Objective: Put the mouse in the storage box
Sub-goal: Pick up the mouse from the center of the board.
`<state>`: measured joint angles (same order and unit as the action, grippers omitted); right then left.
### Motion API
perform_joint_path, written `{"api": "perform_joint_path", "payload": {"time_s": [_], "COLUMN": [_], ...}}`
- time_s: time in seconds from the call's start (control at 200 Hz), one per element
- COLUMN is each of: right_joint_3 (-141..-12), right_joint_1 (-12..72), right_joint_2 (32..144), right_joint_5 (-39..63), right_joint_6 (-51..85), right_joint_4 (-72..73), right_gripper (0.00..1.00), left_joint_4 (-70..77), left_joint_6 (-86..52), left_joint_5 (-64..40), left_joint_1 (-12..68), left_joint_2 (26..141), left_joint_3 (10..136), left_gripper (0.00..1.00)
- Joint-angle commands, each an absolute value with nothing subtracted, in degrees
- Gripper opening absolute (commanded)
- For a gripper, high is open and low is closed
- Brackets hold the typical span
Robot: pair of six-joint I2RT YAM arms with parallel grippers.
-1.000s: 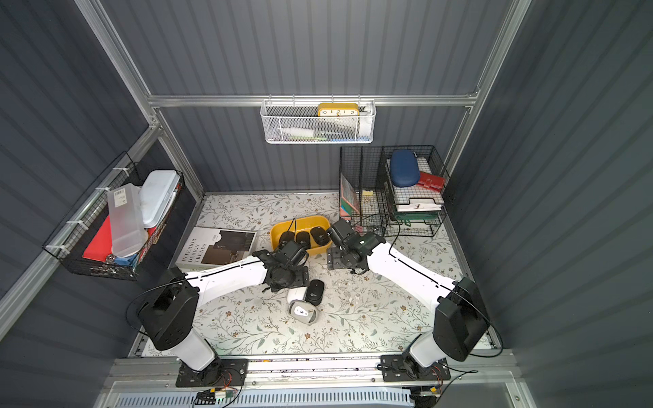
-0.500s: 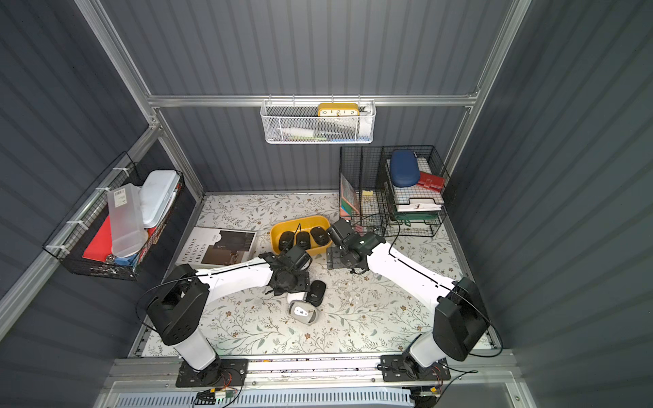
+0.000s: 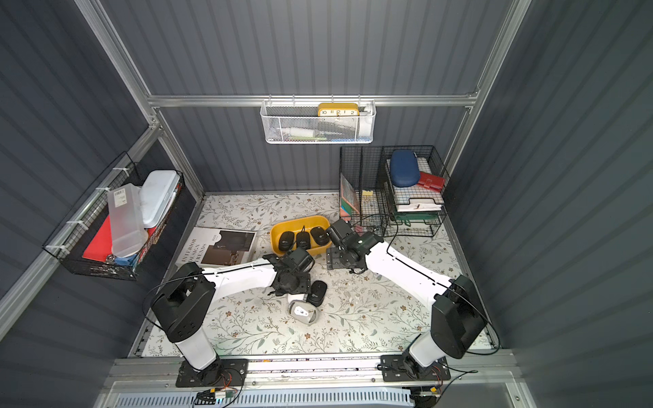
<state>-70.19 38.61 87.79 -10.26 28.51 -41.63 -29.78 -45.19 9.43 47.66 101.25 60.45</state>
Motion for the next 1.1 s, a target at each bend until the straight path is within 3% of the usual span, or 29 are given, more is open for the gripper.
{"api": "perform_joint_path", "payload": {"time_s": [0.0, 0.16, 0.36, 1.096], "right_joint_3": [-71.46, -71.39, -71.06, -69.72], "right_joint_1": [38.48, 38.41, 38.32, 38.21], "right_joint_2": [88.51, 88.24, 87.8, 87.48], "right_joint_5": [-10.33, -10.91, -11.3, -11.51], "right_joint_6": [28.7, 28.57, 28.75, 29.05], "right_joint_4": [-42.5, -42.75, -42.73, -42.52], "right_gripper": [0.86, 0.86, 0.86, 0.86], "left_joint_4": [-30.76, -31.67, -33.95, -35.67], "left_joint_6": [-44.91, -45.1, -45.92, -45.35], "left_joint_5": [7.95, 8.91, 10.1, 13.45], "left_joint_1": [47.99, 48.16, 48.16, 46.73], "left_joint_2": [104.14, 102.92, 100.92, 100.46], "left_joint_3": [60.42, 61.99, 64.63, 70.78], "left_gripper": [0.74, 0.62, 0.56, 0.5]}}
